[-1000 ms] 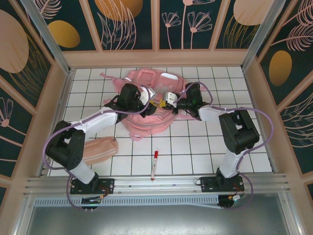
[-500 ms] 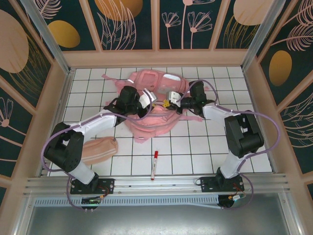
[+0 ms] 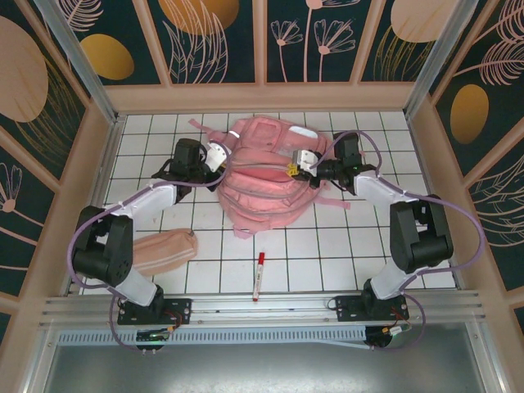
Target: Pack the student bag
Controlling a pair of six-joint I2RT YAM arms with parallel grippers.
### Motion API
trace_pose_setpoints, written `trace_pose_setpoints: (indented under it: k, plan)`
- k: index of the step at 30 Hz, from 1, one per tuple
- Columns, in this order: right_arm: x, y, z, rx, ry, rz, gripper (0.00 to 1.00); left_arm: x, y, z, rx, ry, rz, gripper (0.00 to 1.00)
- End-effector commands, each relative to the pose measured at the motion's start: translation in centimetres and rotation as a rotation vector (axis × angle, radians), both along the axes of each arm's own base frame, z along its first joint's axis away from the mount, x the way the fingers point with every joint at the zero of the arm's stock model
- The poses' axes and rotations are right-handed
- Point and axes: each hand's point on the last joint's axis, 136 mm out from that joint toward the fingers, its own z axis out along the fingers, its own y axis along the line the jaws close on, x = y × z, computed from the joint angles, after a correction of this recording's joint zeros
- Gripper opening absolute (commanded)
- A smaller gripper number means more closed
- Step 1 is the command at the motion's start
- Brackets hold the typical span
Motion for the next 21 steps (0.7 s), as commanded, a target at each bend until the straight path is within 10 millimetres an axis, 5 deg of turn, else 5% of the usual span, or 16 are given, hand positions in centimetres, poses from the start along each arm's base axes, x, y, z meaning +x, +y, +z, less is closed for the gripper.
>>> trace_pose_setpoints:
  k: [1, 5, 9, 16, 21]
  plan:
    - [0.0, -1.6, 1.1, 0.022, -0.003, -0.03, 0.0, -0.5, 2.1, -3.5, 0.083, 0.082, -0.02, 0.0]
    - [0.3, -1.0, 1.4, 0.041, 0.011, -0.078, 0.36, -1.0, -1.4, -0.5, -0.069, 0.074, -0.155, 0.0]
    - [0.7, 2.0, 2.9, 0.102, -0.064, -0.219, 0.54, -2.0, -3.6, 2.5, -0.179, 0.035, -0.199, 0.0]
    - [1.7, 5.3, 0.3, -0.037, -0.08, -0.303, 0.53, -3.6, -5.5, 3.1, -0.244, 0.073, -0.224, 0.0]
    - [1.7, 6.2, -1.6, -0.17, -0.157, -0.328, 0.37, -4.1, -5.6, 3.8, -0.301, 0.077, -0.205, 0.0]
